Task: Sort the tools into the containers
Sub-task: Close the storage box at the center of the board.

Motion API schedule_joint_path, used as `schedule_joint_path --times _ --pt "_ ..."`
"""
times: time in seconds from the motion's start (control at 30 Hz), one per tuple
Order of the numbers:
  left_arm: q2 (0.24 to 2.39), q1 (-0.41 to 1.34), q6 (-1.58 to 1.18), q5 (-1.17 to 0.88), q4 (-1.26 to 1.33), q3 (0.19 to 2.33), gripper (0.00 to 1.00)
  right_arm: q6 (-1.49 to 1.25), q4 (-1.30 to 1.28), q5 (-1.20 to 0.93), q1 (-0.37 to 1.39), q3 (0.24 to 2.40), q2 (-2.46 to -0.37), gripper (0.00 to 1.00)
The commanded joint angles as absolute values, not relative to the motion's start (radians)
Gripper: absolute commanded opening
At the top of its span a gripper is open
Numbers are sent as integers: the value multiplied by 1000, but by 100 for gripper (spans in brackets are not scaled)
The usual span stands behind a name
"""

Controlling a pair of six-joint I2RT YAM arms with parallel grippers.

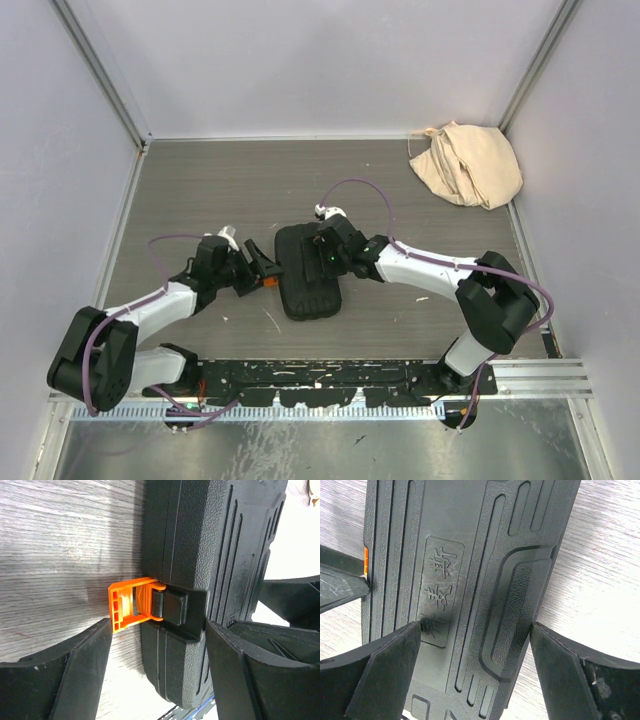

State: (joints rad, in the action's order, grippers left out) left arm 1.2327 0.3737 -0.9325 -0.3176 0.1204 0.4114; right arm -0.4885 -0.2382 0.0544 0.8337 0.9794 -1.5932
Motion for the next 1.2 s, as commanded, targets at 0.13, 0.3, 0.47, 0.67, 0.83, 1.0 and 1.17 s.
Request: schedule_joint_path --times 0.13,0.3,0.47,0.67,0.83,1.0,1.17 --pt "1156 379 -927 -327 72 442 61 -497 -203 17 842 995 -1609 92" --pt "1138 379 -935 -334 76 442 59 -495 -202 14 842 998 -1614 92" --pt "1146 381 -947 -354 116 437 58 -494 -202 11 842 998 -1617 92" --pt "1134 381 -972 -370 163 428 58 -495 -203 12 842 998 -1618 92" --pt "1128 381 -988 -379 224 407 58 -492 -204 11 842 994 -1621 92" --pt "1163 381 -1006 -392 287 385 58 -490 -206 11 842 997 -1623 92" --pt "1203 380 -1012 -399 319 381 57 -488 -212 12 842 999 -1621 92"
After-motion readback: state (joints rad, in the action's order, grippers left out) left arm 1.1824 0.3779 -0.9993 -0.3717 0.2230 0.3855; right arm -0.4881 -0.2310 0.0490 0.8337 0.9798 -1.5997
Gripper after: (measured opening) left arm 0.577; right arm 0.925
